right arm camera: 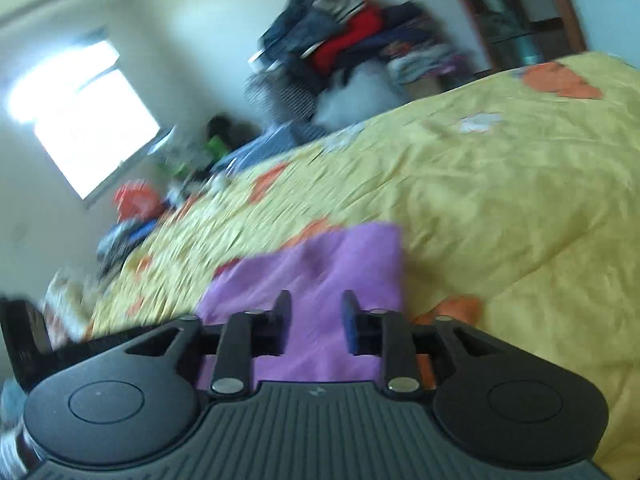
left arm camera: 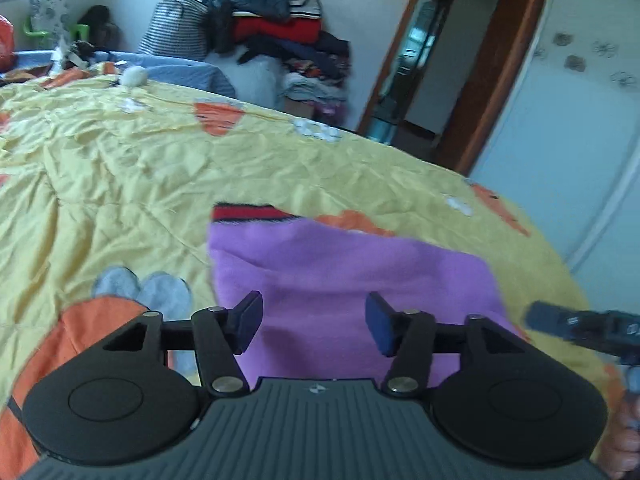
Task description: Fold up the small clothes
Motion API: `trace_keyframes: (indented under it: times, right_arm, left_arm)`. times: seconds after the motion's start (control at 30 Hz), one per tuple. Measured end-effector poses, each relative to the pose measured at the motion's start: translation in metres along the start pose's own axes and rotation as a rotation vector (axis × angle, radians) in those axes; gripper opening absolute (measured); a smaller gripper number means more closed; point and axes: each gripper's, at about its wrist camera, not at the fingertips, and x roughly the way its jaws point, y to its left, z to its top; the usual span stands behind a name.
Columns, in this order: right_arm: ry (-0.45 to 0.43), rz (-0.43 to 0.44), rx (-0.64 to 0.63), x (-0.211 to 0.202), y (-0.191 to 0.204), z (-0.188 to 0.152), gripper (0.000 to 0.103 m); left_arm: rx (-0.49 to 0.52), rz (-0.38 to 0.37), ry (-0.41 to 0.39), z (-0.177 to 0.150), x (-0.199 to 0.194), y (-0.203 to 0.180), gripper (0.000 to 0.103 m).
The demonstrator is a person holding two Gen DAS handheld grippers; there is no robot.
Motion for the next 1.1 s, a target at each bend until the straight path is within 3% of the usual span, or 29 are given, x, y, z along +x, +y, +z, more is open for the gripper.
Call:
trace_keyframes:
  times: [0.1, 0.17, 0.3, 0.37, 0.4, 0.47, 0.5, 0.53, 0.6, 0.7, 0.8, 0.83, 1.0, 1.1]
  right_arm:
    - [0.091, 0.074, -0.024, 0.003, 0.016, -0.014, 0.036]
    - [0.136, 0.095, -0.096, -0.001, 0.027, -0.031, 0.036]
    - [0.115, -0.085, -0.198, -0.003, 0.019, -0.048, 0.031]
    - [0.083, -0.005, -0.083, 0.000, -0.003, -0.044, 0.028]
    - [0.083, -0.009, -0.067, 0.000, -0.004, -0.041, 0.026]
    - [0.106, -0.019, -0.085, -0.004, 0.008, -0.035, 0.029]
    - [0.086, -0.016, -0.096, -0.009, 0.015, -0.032, 0.036]
    - [0.055, -0.024, -0.088, -0.011, 0.020, -0.025, 0.059]
    - [0.010, -0.044, -0.087, -0.010, 0.029, -0.012, 0.085]
    - [0.049, -0.003, -0.160, 0.020, 0.055, 0.007, 0.084]
    - [0.134, 0.040, -0.248, 0.075, 0.088, 0.016, 0.081]
    - [0.176, 0.039, -0.273, 0.098, 0.099, 0.017, 0.077]
    - [0.336, 0.018, -0.278, 0.198, 0.129, 0.002, 0.070]
    - [0.366, 0.072, -0.341, 0.220, 0.155, -0.011, 0.070]
  left_arm:
    - [-0.002, -0.069, 0.050, -0.026, -0.023, -0.011, 0.056]
    - [0.042, -0.075, 0.056, -0.050, -0.045, -0.017, 0.056]
    - [0.058, -0.032, 0.088, -0.090, -0.057, -0.015, 0.059]
    - [0.132, -0.010, 0.048, -0.110, -0.061, -0.018, 0.063]
    - [0.137, -0.006, 0.047, -0.115, -0.066, -0.018, 0.063]
    - [0.069, -0.060, 0.092, -0.112, -0.074, -0.012, 0.061]
    - [0.064, -0.084, 0.082, -0.110, -0.078, -0.011, 0.061]
    - [0.066, -0.108, 0.052, -0.109, -0.082, -0.012, 0.061]
    - [0.129, -0.118, 0.009, -0.107, -0.085, -0.024, 0.061]
    - [0.226, -0.158, -0.024, -0.111, -0.089, -0.049, 0.068]
    - [0.234, -0.130, 0.099, -0.124, -0.061, -0.056, 0.069]
    - [0.258, -0.123, 0.062, -0.130, -0.061, -0.057, 0.070]
    - [0.252, -0.117, 0.059, -0.135, -0.061, -0.055, 0.070]
    - [0.270, -0.114, 0.047, -0.138, -0.062, -0.055, 0.073]
